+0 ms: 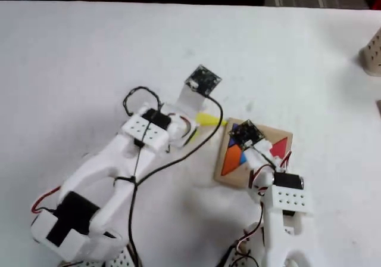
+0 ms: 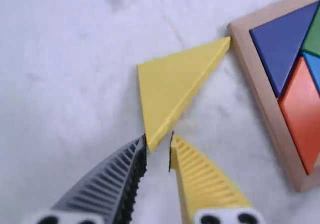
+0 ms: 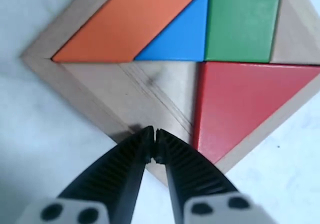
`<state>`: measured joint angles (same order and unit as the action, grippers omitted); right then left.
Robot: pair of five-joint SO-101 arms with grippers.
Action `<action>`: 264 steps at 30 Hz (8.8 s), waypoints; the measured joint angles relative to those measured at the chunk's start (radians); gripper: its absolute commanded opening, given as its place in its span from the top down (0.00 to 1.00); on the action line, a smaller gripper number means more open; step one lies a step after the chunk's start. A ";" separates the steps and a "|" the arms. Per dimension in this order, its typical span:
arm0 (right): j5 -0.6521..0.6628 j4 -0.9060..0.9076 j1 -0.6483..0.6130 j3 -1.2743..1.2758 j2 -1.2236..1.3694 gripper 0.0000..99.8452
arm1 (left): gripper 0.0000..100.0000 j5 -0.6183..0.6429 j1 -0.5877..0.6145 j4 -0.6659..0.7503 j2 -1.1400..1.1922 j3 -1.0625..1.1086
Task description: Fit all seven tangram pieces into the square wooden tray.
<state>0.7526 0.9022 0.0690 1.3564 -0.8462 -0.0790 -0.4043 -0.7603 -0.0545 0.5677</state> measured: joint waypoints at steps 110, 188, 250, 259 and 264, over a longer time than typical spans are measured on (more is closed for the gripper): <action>0.000 0.000 0.000 0.002 0.000 0.98 | 0.62 0.048 0.097 -0.115 0.120 -0.164; 0.000 0.000 0.000 0.002 0.000 0.98 | 0.78 -0.305 0.100 -0.176 0.546 -0.540; 0.000 0.000 0.000 0.002 0.000 0.98 | 0.64 0.157 0.427 -0.064 0.532 -0.562; 0.000 0.000 0.000 0.002 0.000 0.98 | 0.64 -0.037 0.476 -0.071 0.537 -0.563; 0.000 0.000 0.000 0.002 0.000 0.98 | 0.64 -0.074 0.474 -0.071 0.632 -0.594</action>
<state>0.7526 0.9022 0.0690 1.3579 -0.8462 -0.1527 0.0698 -0.8309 0.5777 -0.0261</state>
